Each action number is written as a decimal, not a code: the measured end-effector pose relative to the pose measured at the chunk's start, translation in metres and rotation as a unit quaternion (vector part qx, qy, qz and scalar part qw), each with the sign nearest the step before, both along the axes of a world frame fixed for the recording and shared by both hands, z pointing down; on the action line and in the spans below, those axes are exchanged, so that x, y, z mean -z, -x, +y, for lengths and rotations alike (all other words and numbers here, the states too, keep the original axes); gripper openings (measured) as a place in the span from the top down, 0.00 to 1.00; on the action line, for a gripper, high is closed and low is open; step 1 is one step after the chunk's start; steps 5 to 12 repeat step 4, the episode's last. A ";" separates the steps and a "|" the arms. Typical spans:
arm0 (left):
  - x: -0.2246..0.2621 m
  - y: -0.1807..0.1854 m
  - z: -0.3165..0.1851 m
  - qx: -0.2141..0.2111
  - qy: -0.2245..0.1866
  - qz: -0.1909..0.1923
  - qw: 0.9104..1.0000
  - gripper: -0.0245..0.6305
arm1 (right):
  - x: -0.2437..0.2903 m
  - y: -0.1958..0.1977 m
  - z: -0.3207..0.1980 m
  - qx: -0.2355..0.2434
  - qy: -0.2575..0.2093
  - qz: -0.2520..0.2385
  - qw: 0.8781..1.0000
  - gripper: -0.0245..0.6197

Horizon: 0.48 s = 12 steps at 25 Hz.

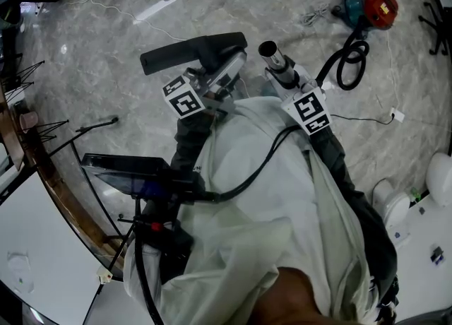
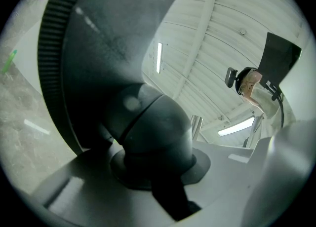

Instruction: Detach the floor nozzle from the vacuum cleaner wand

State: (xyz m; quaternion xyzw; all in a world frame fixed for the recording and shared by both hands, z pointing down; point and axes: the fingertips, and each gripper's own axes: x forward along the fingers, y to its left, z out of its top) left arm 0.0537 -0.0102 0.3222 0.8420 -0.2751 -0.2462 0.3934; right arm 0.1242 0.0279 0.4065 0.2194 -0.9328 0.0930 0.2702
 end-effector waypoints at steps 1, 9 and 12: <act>0.000 0.000 0.000 0.001 0.000 0.002 1.000 0.85 | 0.000 0.000 0.000 0.001 0.000 0.001 1.000 0.90; 0.000 -0.001 0.001 0.003 0.002 0.007 1.000 0.85 | 0.000 -0.001 0.001 0.003 0.001 0.003 1.000 0.90; 0.000 -0.001 0.001 0.003 0.002 0.007 1.000 0.85 | 0.000 -0.001 0.001 0.003 0.001 0.003 1.000 0.90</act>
